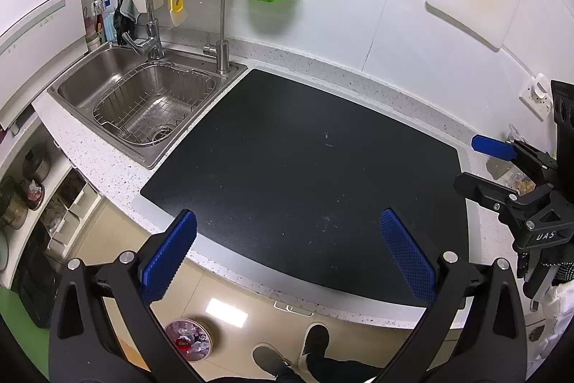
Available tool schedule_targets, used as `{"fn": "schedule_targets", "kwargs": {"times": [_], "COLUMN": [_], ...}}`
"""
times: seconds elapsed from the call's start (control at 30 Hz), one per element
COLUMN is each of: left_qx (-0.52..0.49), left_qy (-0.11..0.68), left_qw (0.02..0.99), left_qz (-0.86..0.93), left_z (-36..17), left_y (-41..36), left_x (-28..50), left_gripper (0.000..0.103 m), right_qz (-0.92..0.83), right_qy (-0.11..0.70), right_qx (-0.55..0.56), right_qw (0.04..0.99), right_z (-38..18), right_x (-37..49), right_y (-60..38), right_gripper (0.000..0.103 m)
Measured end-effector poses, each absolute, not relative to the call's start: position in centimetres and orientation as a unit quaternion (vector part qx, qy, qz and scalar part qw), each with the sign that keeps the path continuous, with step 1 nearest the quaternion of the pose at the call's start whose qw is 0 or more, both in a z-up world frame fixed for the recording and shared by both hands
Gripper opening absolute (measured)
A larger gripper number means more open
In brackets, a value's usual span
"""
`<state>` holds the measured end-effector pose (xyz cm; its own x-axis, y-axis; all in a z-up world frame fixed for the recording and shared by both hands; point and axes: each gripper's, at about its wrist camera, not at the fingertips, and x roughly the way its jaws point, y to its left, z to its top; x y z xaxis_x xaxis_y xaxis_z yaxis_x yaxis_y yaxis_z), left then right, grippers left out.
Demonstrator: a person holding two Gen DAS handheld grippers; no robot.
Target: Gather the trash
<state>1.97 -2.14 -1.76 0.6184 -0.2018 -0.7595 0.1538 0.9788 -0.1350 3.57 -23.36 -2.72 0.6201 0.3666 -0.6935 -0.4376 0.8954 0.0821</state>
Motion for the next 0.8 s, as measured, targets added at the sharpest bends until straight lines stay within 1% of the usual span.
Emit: {"fn": "schedule_targets", "kwargs": {"times": [0.8], "left_qx": [-0.032], "left_qy": [0.421], "left_qw": [0.901], "left_qz": [-0.098], "left_z": [-1.49], "left_y": [-1.79], "left_x": [1.74], "left_gripper": [0.100], "right_qz": [0.229], "right_qy": [0.375], "right_qx": [-0.050], "right_qw": [0.897], "right_z": [-2.76], "right_x": [3.69], "right_y": [-23.07], "right_gripper": [0.098]}}
